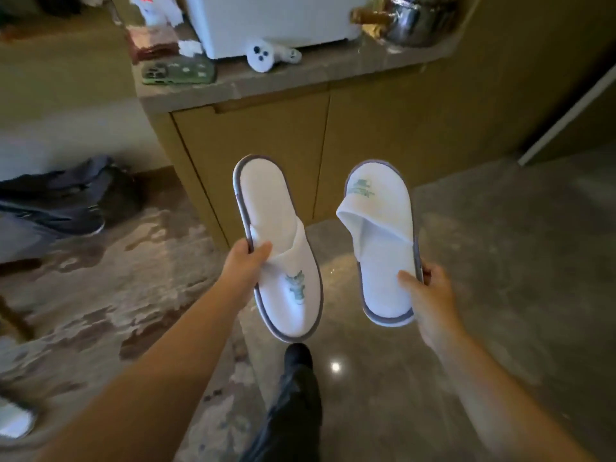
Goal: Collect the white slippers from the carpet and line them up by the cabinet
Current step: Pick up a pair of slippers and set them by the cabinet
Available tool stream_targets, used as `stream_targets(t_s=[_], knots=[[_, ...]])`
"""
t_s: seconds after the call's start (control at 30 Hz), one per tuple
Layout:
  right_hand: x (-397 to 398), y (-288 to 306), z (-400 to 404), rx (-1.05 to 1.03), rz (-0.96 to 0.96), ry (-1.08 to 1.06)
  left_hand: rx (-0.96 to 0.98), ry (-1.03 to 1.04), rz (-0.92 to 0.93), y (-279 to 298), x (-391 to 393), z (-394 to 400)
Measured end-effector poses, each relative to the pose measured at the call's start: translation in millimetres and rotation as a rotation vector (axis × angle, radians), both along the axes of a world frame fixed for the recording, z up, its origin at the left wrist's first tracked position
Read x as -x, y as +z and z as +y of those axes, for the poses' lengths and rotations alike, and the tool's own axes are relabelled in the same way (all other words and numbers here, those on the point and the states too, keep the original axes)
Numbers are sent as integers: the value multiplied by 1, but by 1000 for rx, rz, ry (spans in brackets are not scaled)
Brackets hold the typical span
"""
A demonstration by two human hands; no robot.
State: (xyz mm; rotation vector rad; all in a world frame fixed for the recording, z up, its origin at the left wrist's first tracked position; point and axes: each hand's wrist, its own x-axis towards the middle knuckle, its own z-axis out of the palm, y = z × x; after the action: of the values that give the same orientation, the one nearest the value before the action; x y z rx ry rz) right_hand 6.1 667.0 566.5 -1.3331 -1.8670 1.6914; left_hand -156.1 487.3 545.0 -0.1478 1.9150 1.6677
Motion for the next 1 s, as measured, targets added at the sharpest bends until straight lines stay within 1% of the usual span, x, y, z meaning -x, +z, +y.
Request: stream_targets(t_s=[0.13, 0.3, 0.43, 0.53, 0.73, 0.9, 1.0], knots=[[18, -16, 64, 15, -45, -56, 8, -55, -10, -19, 26, 73], [77, -45, 146, 45, -88, -26, 8, -37, -55, -49, 77, 150], [115, -82, 196, 92, -117, -2, 86, -18, -104, -71, 102, 197], [138, -122, 226, 112, -159, 29, 125, -9, -137, -100, 122, 225], [190, -229, 279, 170, -217, 104, 214, 72, -192, -199, 157, 263], [219, -337, 312, 182, -270, 196, 227, 160, -244, -306, 169, 282], [228, -406, 324, 157, -282, 201, 238, 162, -247, -378, 170, 291]])
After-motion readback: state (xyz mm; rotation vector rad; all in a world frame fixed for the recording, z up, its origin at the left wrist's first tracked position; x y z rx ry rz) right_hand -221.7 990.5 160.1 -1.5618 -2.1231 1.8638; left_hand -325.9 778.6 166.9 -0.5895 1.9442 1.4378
